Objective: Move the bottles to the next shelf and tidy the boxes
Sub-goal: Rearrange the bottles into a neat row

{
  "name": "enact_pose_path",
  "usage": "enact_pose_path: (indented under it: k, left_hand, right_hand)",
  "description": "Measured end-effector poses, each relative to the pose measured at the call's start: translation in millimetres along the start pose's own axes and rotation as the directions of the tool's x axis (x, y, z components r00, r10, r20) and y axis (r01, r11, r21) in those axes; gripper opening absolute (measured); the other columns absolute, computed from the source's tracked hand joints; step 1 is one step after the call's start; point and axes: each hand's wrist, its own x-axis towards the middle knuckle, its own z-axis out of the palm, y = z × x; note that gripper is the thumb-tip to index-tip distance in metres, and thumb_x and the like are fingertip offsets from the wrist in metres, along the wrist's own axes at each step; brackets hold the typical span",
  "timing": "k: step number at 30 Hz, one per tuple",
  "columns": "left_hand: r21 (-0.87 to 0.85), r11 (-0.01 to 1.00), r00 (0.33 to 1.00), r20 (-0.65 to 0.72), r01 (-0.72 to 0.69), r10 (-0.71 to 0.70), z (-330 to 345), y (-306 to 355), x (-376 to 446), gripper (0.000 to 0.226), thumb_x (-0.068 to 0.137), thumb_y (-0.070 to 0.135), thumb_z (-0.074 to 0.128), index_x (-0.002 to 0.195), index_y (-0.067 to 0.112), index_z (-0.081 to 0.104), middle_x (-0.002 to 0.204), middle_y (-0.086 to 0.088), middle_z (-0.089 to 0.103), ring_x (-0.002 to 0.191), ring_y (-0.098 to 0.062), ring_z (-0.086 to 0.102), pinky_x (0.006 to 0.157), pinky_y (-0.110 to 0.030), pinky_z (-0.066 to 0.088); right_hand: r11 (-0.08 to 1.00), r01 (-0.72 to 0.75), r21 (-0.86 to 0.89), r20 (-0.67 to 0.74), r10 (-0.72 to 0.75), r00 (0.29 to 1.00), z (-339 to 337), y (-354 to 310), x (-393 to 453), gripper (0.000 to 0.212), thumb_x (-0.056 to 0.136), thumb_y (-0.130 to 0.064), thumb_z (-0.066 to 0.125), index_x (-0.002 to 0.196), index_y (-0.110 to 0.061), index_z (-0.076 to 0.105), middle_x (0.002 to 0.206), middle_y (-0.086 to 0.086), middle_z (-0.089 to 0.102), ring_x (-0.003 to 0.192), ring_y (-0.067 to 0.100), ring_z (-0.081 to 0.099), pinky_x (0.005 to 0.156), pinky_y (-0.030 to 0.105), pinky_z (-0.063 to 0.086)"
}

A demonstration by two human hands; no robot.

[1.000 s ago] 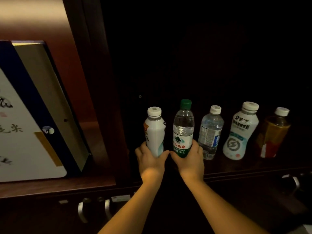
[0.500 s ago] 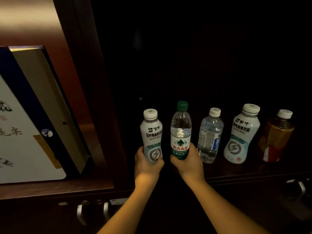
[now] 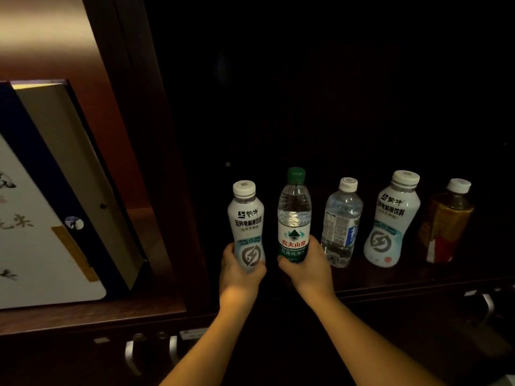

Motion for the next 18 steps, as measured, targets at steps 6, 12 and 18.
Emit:
enact_pose_path:
  k: [6, 12, 18]
  left_hand:
    - [0.072, 0.982, 0.967, -0.177, -0.173, 0.183, 2.0, 3.0, -42.4, 0.087, 0.073, 0.040, 0.076, 0.143, 0.018, 0.028, 0.145, -0.007, 0.037, 0.126, -0.024, 0.047, 0.087, -0.026, 0.043]
    - [0.131, 0.945, 0.939, -0.137, -0.299, 0.316, 45.3, 34.1, -83.9, 0.076, 0.076, 0.040, 0.072, 0.138, 0.018, 0.035, 0.137, -0.002, 0.045, 0.130, -0.018, 0.041, 0.101, -0.034, 0.041]
    - [0.048, 0.938, 0.936, 0.093, -0.345, 0.339, 98.9, 64.6, -92.1, 0.083, 0.079, 0.040, 0.070, 0.146, 0.016, 0.026, 0.150, -0.006, 0.033, 0.136, -0.021, 0.034, 0.107, -0.034, 0.036]
  right_hand:
    - [1.000, -0.008, 0.005, -0.031, 0.009, 0.999, -19.8, -2.9, -16.4, 0.082, 0.067, -0.041, 0.082, 0.138, -0.023, 0.044, 0.127, -0.005, 0.050, 0.116, 0.011, 0.053, 0.087, 0.020, 0.044]
    - [0.999, 0.033, -0.014, -0.220, -0.036, 0.975, -75.5, 2.6, -29.6, 0.052, 0.072, -0.037, 0.076, 0.119, -0.025, 0.058, 0.106, -0.010, 0.060, 0.097, 0.005, 0.060, 0.073, 0.013, 0.043]
    - [0.998, -0.064, -0.025, -0.383, 0.049, 0.923, -141.1, 23.4, -8.4, 0.049, 0.076, -0.037, 0.075, 0.117, -0.021, 0.054, 0.108, -0.003, 0.058, 0.096, 0.014, 0.060, 0.073, 0.024, 0.045]
